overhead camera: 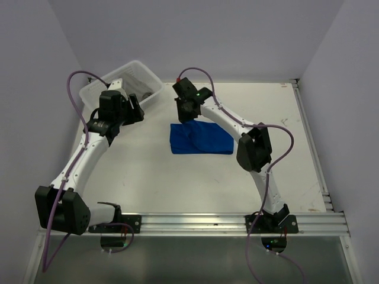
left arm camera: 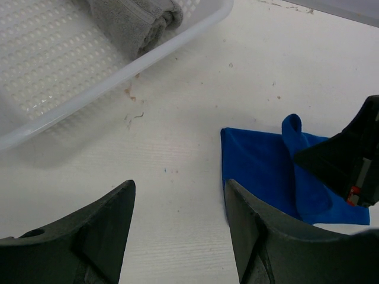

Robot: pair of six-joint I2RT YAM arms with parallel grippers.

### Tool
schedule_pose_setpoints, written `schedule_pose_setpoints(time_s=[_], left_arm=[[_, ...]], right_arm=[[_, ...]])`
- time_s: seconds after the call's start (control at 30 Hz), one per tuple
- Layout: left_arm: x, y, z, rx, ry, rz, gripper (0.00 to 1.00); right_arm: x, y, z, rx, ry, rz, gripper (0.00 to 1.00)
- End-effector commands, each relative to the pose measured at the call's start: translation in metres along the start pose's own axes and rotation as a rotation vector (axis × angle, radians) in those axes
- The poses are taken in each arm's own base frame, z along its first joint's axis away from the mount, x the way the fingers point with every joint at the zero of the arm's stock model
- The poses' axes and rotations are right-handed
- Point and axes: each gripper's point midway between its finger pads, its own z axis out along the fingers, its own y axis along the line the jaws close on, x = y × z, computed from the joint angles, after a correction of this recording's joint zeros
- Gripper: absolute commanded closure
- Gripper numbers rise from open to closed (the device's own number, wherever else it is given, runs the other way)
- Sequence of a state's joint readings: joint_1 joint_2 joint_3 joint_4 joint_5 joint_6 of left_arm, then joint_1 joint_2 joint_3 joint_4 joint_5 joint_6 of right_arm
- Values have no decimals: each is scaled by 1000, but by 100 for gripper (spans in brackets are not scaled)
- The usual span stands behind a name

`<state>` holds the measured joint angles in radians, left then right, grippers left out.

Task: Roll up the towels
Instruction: Fold the towel

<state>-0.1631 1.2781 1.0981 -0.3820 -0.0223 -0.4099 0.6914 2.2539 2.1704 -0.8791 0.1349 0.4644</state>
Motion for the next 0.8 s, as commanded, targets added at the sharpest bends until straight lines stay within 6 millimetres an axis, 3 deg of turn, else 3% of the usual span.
schedule_pose_setpoints(time_s=[0.0,0.07,0.1,0.13,0.17,0.4,0.5,0.53,0.6,0.63,0.67,0.73,0.77], left_arm=[[-7,-7,0,47,-22,-23,34],[-6,-8,0,48,-21,-25,34],[-6,-8,0,49,-21,-24,34],[-7,-8,0,50,-22,-25,34],[-6,-8,0,49,-19,-25,34],[-7,-8,-2,50,-27,-28,34],[-9,-8,-3,51,-38,-28,34],[-9,-9,-4,52,-41,-27,34],[-8,-8,-3,53,-42,-25,34],[-7,-9,-2,61,-38,-24,34],[-6,-10,-1,67,-34,-22,34],[-4,-15,-1,96,-28,-13,34],[-3,-17,0,104,-28,-12,34]], right_arm=[[3,27,15,-100,9,30,100],[9,35,21,-122,28,39,99],[13,39,26,-139,41,41,93],[16,40,30,-139,48,44,75],[21,45,31,-162,68,42,71],[21,52,20,-220,57,62,62],[15,42,12,-210,50,75,62],[8,41,0,-222,31,85,62],[7,25,-3,-207,19,116,64],[-1,22,-19,-220,-13,130,64],[4,5,-15,-203,-11,161,65],[13,-15,-26,-201,-5,198,66],[9,-22,-30,-220,-28,221,69]])
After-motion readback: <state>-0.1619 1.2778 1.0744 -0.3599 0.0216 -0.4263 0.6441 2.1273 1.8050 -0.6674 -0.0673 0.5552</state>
